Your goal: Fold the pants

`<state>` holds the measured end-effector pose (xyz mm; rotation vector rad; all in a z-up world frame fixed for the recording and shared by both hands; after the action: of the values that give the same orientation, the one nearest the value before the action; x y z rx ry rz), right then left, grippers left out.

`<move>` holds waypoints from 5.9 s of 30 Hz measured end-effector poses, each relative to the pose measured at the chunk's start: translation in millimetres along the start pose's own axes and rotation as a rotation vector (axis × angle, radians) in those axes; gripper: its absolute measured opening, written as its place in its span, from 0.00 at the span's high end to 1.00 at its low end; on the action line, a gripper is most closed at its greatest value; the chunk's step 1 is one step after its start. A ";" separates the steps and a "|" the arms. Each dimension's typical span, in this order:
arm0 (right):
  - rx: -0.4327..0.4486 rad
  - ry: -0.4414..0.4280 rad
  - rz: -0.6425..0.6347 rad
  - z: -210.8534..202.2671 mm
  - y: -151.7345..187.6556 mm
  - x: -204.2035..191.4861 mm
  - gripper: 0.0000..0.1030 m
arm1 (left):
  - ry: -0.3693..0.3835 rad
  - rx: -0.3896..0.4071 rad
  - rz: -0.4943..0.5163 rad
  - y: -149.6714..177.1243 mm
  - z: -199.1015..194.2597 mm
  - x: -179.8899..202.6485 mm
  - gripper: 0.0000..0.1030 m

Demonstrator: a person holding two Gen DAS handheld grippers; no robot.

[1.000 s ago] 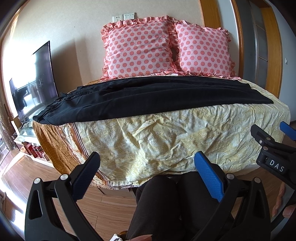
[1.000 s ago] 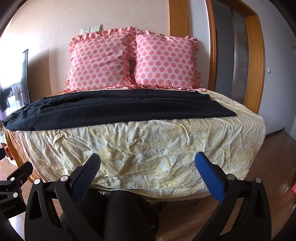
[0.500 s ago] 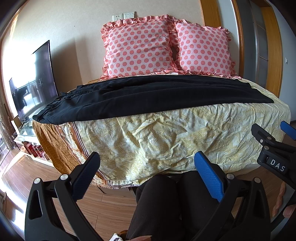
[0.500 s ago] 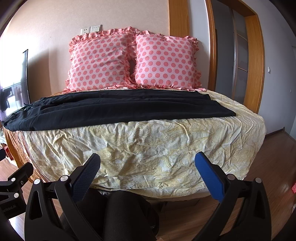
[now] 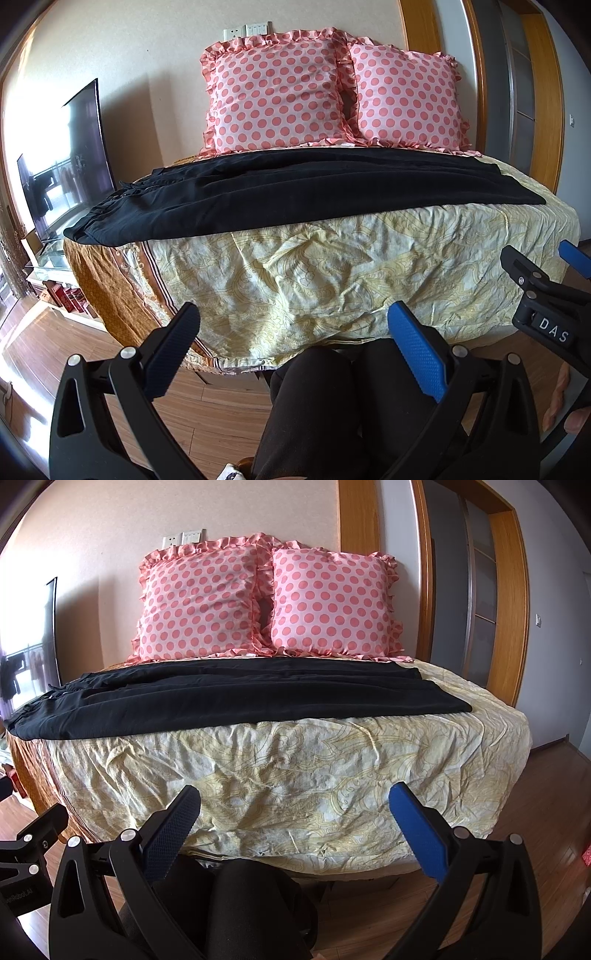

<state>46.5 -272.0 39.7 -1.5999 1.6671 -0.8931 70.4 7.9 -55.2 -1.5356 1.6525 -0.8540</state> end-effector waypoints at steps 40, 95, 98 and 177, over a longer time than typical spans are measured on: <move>0.031 0.023 0.062 42.2 -54.1 43.7 0.01 | 0.016 -0.032 -0.026 -37.3 33.6 -16.2 0.02; -0.324 -0.233 0.272 383.3 -202.9 278.1 0.89 | 0.035 -0.099 -0.284 -270.7 289.5 -124.5 0.03; -0.234 -0.276 0.271 339.8 -211.1 272.6 0.89 | -0.012 -0.028 -0.288 -276.3 275.6 -135.4 0.03; -0.022 -0.519 0.811 215.5 -149.7 94.0 0.96 | 0.245 -0.498 -0.742 -275.1 397.8 -241.3 0.93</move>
<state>304.7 -377.0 44.8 -0.8937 1.6968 -0.0361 562.2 228.6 -16.4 -2.5661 1.5290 -1.0804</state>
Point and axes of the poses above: each gripper's, at about its wrist camera, not at the fingertips, and z roughly the way its jaws point, x to its right, y to its underside, the point moved 8 cm from there along z, roughly the way its jaws point, and after that the axes turned 2 degrees about -z, right-handed, at the moved point
